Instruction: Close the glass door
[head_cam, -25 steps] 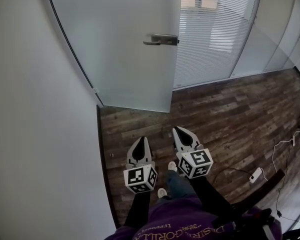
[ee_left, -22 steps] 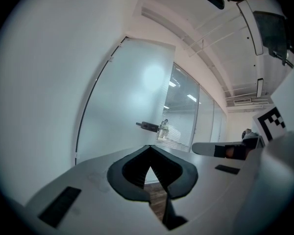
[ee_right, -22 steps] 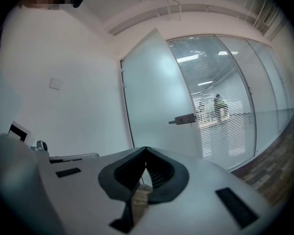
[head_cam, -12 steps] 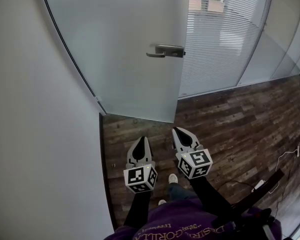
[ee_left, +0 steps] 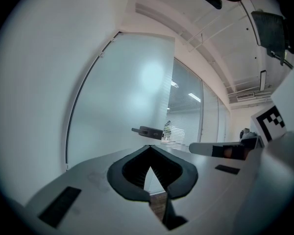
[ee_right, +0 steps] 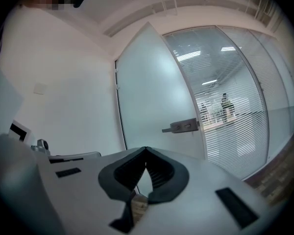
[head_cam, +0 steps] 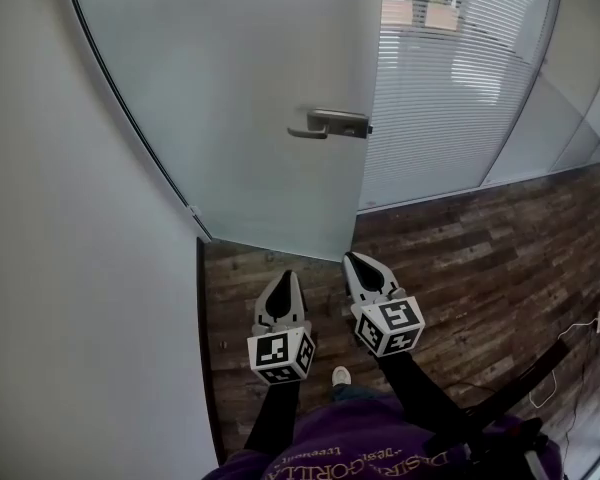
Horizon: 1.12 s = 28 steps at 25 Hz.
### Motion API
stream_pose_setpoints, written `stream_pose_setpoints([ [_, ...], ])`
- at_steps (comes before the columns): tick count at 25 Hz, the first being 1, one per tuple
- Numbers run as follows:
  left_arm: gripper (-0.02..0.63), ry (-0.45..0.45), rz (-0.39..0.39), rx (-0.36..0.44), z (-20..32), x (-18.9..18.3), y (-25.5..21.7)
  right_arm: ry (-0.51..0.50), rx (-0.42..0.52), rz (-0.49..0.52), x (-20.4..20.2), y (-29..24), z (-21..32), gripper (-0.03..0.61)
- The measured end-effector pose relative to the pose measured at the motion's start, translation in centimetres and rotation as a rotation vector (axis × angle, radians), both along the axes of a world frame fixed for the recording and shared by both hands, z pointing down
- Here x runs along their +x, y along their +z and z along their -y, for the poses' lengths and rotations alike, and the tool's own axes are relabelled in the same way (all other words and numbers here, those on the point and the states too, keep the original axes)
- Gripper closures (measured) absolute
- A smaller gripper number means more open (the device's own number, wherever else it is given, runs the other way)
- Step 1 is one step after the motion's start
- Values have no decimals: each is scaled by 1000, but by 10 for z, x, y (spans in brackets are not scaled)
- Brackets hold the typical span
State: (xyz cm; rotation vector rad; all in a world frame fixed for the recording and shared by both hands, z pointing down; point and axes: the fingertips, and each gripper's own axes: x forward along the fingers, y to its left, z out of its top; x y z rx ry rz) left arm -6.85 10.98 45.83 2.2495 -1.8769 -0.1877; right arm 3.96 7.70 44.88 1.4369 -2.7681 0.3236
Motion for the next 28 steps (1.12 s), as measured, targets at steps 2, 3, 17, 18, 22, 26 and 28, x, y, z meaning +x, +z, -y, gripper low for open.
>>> stream_pose_setpoints([
  [2, 612, -4, -3, -1, 11, 4, 0, -1, 0, 0, 5, 0, 11, 581],
  [3, 612, -6, -4, -1, 16, 6, 0, -1, 0, -1, 7, 0, 16, 581],
  [17, 612, -12, -14, -27, 60, 9, 14, 8, -15, -9, 12, 10, 63, 581],
  [18, 612, -10, -14, -30, 64, 8, 14, 9, -16, -8, 11, 10, 68, 581],
  [22, 612, 0, -16, -32, 93, 0, 15, 19, -19, -7, 4, 11, 94, 581],
  [26, 612, 22, -16, -28, 129, -7, 13, 37, -20, -7, -4, 10, 126, 581],
  [28, 612, 35, -16, -26, 147, -11, 11, 48, -17, -6, -8, 8, 142, 581],
])
